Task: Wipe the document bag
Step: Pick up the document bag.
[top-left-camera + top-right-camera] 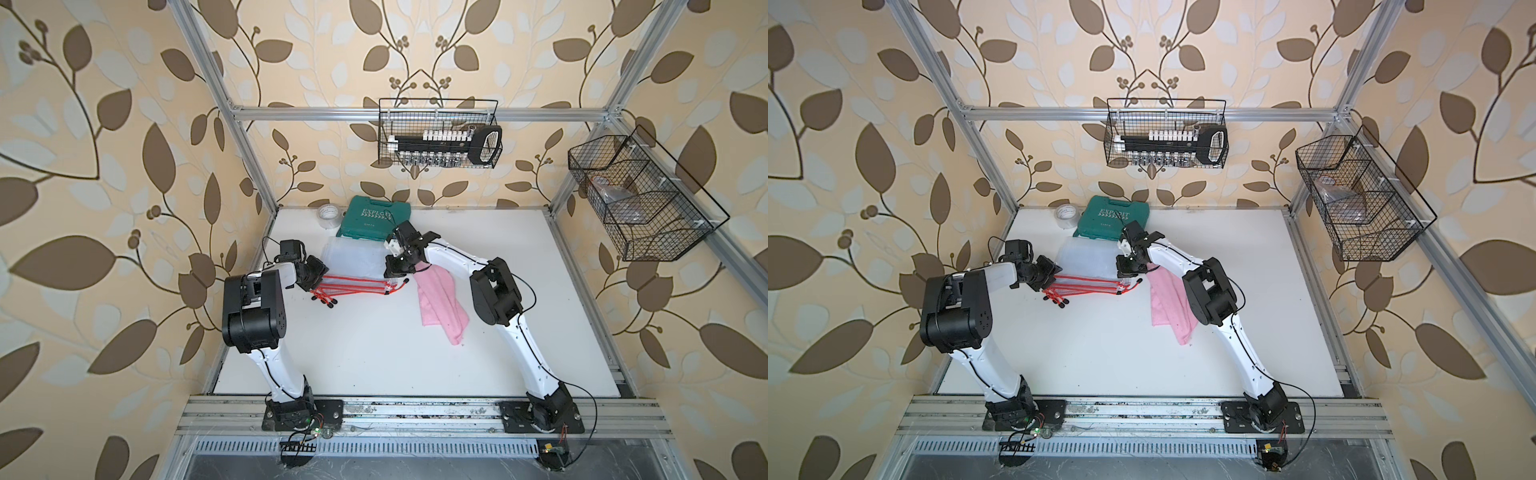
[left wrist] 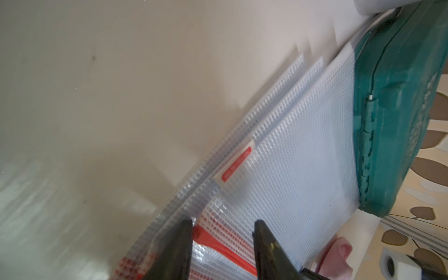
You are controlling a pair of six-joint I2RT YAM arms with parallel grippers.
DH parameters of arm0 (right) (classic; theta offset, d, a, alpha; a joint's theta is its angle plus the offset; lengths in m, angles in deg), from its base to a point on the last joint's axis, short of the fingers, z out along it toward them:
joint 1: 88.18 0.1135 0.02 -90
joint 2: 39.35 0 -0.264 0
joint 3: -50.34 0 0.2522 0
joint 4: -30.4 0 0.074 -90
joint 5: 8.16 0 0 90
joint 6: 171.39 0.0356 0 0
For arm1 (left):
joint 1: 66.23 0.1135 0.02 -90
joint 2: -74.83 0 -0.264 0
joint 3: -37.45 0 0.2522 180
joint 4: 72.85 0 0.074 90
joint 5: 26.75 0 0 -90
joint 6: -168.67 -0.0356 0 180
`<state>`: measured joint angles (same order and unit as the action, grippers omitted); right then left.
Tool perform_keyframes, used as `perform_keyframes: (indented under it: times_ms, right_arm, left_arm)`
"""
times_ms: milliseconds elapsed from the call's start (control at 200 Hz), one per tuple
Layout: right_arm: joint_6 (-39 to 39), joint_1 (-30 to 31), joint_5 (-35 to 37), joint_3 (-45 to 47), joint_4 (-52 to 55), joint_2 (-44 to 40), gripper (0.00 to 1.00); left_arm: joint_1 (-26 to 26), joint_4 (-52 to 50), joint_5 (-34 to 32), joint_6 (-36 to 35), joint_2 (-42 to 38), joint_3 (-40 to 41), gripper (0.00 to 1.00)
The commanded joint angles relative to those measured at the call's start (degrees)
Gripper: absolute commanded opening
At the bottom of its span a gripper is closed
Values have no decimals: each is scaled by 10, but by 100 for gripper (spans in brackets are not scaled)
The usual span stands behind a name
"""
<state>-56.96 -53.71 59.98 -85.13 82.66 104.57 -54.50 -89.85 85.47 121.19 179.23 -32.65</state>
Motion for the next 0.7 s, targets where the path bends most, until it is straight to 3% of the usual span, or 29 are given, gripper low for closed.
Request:
perform_keyframes:
  times_ms: [0,225,500,695]
  right_arm:
    - [3,-3,4,15,31,34,0]
    - [7,-3,-13,24,22,35,0]
    - [2,-5,-13,35,24,31,0]
    - [2,-10,-18,33,23,32,0]
  left_arm:
    - [0,25,3,30,32,48,45]
    - [-8,96,12,52,50,71,43]
    - [-28,56,3,39,6,55,14]
    - [-43,-34,-22,0,-37,13,2]
